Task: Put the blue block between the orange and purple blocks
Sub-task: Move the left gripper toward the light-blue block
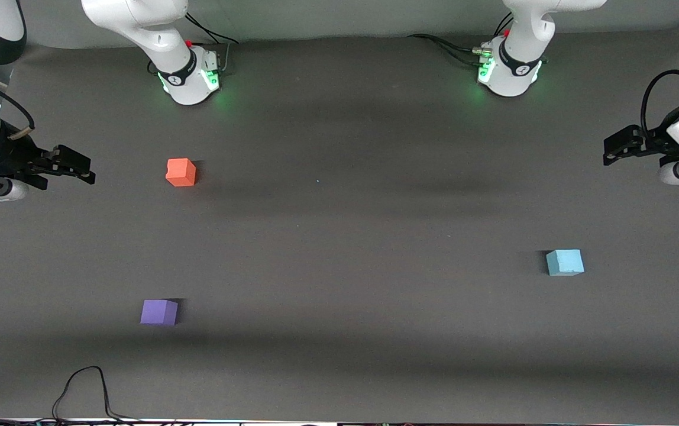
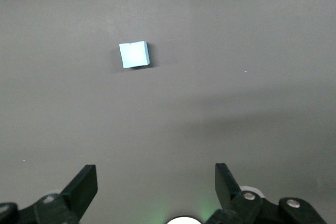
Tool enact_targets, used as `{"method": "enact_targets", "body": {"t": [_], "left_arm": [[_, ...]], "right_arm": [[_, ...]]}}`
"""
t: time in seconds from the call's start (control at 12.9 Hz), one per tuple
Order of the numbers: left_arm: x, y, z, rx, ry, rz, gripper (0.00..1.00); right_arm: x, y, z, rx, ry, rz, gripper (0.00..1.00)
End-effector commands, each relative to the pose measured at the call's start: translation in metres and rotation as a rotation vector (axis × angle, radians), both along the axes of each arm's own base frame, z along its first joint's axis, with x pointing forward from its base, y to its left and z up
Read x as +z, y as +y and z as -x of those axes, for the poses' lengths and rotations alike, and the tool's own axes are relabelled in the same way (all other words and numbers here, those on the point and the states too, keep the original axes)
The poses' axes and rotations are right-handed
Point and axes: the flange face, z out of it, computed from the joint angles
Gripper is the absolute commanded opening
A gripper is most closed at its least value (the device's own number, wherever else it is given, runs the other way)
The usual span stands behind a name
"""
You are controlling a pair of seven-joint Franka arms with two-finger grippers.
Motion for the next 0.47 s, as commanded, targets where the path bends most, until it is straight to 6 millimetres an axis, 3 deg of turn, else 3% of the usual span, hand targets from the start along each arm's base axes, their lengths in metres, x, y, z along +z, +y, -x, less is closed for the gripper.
{"method": "enact_targets", "body": {"t": [0.0,0.39], "left_arm": [[0.0021,-0.0007,0.0036,0.007,-0.003,0.013,1.0],[0.0001,0.0013,0.0031,-0.003,0.003,0.011,1.0]], "right_arm": [[0.0072,0.0011,0.001,0.018,-0.006,-0.008,1.0],[0.0049,0.002,0.0008,0.02,-0.002,-0.008,1.0]]}}
